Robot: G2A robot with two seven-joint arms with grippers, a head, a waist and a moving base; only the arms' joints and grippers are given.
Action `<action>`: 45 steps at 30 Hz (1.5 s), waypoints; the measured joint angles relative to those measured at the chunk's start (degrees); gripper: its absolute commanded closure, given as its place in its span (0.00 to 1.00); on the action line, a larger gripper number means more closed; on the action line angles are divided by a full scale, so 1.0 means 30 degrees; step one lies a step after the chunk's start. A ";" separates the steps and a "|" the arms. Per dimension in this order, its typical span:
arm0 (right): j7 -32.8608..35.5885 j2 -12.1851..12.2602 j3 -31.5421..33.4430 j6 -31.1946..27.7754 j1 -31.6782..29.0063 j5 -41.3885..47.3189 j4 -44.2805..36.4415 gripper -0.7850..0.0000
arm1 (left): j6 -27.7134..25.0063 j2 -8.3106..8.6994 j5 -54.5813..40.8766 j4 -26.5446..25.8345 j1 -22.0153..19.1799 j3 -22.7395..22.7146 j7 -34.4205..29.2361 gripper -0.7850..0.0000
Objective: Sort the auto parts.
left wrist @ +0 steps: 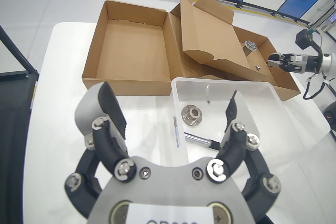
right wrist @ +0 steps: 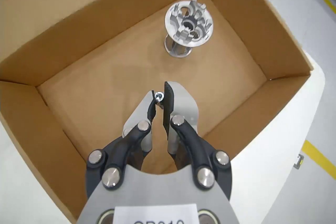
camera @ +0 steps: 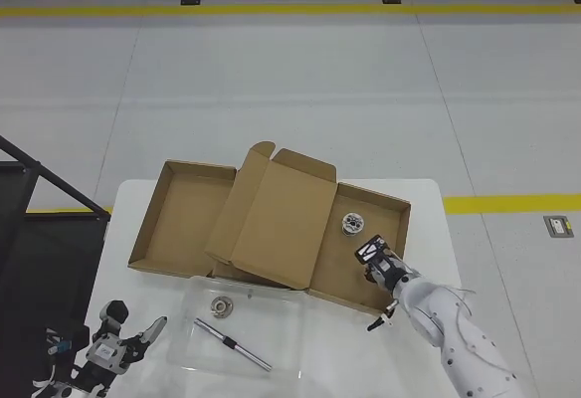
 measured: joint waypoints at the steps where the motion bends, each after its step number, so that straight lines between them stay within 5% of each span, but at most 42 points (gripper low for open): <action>1: 0.0148 -0.0045 -0.0077 -0.0059 0.0213 0.0166 0.0281 1.00 | 0.0000 0.0000 0.0000 0.0000 0.0000 0.0000 0.0000 0.00; 15: 0.0515 -0.0400 -0.0710 -0.0156 0.1786 0.0796 0.2514 0.98 | 0.0000 0.0000 0.0000 0.0000 0.0000 0.0000 0.0000 0.00; 26: -0.0210 -0.0435 -0.0501 -0.0027 0.1779 0.0999 0.2697 0.53 | 0.0000 0.0000 0.0000 0.0000 0.0000 0.0000 0.0000 0.00; 30: -0.1279 -0.0361 -0.0197 0.0266 0.1301 0.0807 0.2128 0.52 | 0.0000 0.0000 0.0000 0.0000 0.0000 0.0000 0.0000 0.00; 34: -0.3498 -0.0214 0.0338 0.0832 0.0263 0.0369 0.0766 0.43 | 0.0110 -0.0005 0.0506 -0.0400 0.0040 0.0070 0.0049 0.00; 37: -0.6133 -0.0063 0.0850 0.0985 -0.1068 0.0120 -0.0793 0.46 | 0.0450 -0.0003 0.1893 -0.1120 0.0250 0.0120 0.0205 0.00; 40: -0.9511 0.0124 0.1344 0.0535 -0.2561 -0.0340 -0.2464 0.25 | 0.1217 -0.0011 0.3802 -0.1870 0.0367 0.0338 0.0318 0.00; 43: -1.3194 0.0309 0.1818 -0.0167 -0.3906 -0.0832 -0.3744 0.25 | 0.1627 0.0053 0.5958 -0.2700 0.0129 0.0650 -0.0710 0.00; 45: -1.5316 0.0403 0.2001 -0.0625 -0.4561 -0.1221 -0.4348 0.15 | 0.1615 0.0113 0.7381 -0.3183 -0.0124 0.0891 -0.1530 0.00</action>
